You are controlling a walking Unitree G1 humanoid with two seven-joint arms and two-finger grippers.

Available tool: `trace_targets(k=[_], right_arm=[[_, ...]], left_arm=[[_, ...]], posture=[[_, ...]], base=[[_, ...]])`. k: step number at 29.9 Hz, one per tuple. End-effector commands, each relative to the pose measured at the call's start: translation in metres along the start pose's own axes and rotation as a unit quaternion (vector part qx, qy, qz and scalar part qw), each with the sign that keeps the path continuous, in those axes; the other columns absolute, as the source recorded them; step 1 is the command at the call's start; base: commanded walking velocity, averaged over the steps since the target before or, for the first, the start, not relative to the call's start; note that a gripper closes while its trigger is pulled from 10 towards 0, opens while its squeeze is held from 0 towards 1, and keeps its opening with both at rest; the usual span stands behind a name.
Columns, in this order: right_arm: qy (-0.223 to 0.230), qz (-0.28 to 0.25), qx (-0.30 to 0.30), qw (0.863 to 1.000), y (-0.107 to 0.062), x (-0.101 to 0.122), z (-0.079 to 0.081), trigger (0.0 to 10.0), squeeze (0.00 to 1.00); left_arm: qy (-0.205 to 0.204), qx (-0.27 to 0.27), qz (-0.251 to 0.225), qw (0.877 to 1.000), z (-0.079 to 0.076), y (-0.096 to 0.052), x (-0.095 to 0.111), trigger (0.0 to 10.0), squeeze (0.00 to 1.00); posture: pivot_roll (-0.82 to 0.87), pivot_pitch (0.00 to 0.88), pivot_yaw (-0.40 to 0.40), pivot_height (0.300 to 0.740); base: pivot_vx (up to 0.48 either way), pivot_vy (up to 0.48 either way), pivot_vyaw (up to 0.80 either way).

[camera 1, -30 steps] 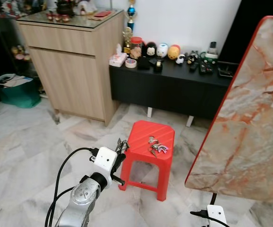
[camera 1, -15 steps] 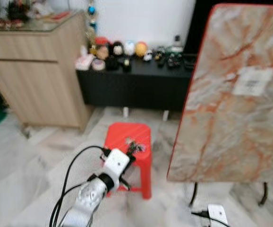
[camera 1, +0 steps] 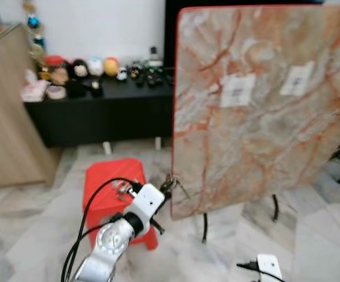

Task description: Hang keys on a hook

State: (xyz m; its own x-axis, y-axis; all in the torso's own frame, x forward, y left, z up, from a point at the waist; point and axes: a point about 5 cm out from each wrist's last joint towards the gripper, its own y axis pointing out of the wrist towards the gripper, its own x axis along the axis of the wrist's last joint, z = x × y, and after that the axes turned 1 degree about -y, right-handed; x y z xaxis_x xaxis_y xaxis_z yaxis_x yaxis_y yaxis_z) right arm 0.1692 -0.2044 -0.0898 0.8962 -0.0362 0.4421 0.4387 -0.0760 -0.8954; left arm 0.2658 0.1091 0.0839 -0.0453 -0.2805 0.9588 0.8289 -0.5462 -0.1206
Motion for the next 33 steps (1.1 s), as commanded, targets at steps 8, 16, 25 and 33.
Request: trace_targets(k=[8, 16, 25, 33], right_arm=[[0.035, -0.060, -0.012, 0.998, -0.001, 0.010, -0.004, 10.0, 0.00], [0.032, -0.225, -0.002, 0.974, -0.012, 0.085, -0.016, 10.0, 0.00], [-0.044, -0.376, 0.093, 0.921, -0.042, 0.157, -0.018, 10.0, 0.00], [-0.199, -0.407, 0.267, 0.851, -0.076, 0.175, -0.013, 10.0, 0.00]], left_arm=[[-0.007, -0.014, -0.009, 1.000, -0.004, 0.003, 0.005, 10.0, 0.00], [-0.005, -0.070, -0.008, 0.998, -0.015, 0.004, 0.008, 10.0, 0.00], [-0.003, -0.089, -0.010, 0.996, -0.018, 0.007, 0.011, 10.0, 0.00], [0.015, -0.099, -0.025, 0.995, -0.014, 0.011, 0.022, 10.0, 0.00]], posture=[[0.12, 0.000, -0.058, 0.740], [0.10, 0.000, -0.065, 0.740], [0.09, 0.000, -0.065, 0.740], [0.08, 0.000, -0.061, 0.740]], base=[[0.000, 0.000, 0.00], [0.000, 0.000, 0.00], [0.000, 0.000, 0.00], [0.000, 0.000, 0.00]])
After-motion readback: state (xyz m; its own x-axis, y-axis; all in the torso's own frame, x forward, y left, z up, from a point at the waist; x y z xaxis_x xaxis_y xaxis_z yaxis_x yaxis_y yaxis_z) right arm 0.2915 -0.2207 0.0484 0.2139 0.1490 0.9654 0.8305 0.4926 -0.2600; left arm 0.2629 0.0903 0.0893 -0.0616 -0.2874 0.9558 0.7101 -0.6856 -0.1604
